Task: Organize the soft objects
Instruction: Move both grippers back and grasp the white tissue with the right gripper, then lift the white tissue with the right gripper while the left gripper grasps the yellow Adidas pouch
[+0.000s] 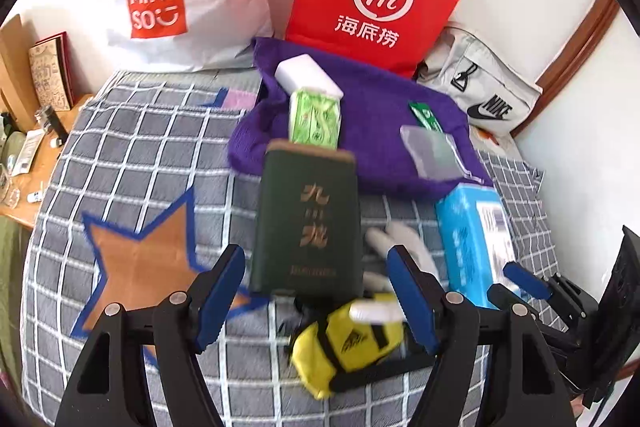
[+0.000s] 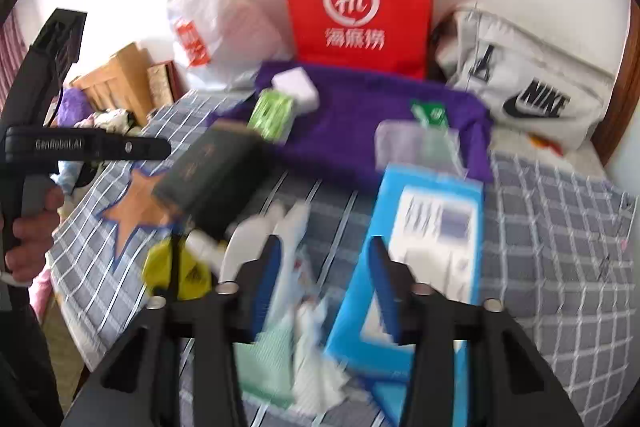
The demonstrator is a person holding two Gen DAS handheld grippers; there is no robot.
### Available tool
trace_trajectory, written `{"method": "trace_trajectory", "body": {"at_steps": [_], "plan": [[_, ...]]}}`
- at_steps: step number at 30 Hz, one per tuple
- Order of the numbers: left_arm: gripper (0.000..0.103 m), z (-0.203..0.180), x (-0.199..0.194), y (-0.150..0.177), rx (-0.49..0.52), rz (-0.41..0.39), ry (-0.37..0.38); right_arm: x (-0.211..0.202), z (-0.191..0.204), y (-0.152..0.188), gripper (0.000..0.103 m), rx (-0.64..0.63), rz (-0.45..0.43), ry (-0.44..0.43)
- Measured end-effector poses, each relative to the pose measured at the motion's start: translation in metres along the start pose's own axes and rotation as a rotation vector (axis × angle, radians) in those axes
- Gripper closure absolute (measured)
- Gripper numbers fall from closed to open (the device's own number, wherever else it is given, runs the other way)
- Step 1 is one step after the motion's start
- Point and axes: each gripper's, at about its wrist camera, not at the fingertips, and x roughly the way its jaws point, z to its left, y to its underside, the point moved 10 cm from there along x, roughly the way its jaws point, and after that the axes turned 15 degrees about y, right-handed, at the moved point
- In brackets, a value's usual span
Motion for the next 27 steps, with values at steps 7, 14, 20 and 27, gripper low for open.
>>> {"method": "trace_trajectory", "body": {"at_steps": [7, 14, 20, 27], "plan": [[0.031, 0.001, -0.006, 0.031, -0.007, 0.005, -0.001, -0.013, -0.009, 0.049, 0.083, 0.029, 0.045, 0.019], [0.031, 0.002, 0.0, 0.065, -0.038, 0.017, 0.019, 0.005, 0.0, 0.08, 0.083, 0.016, 0.094, 0.008], [0.031, 0.018, -0.002, 0.094, -0.082, 0.026, -0.009, 0.033, 0.014, 0.091, 0.083, -0.024, 0.118, 0.026], [0.031, 0.022, -0.007, 0.103, -0.096, 0.023, -0.035, 0.01, 0.008, 0.092, 0.1, -0.032, 0.049, 0.019]]}}
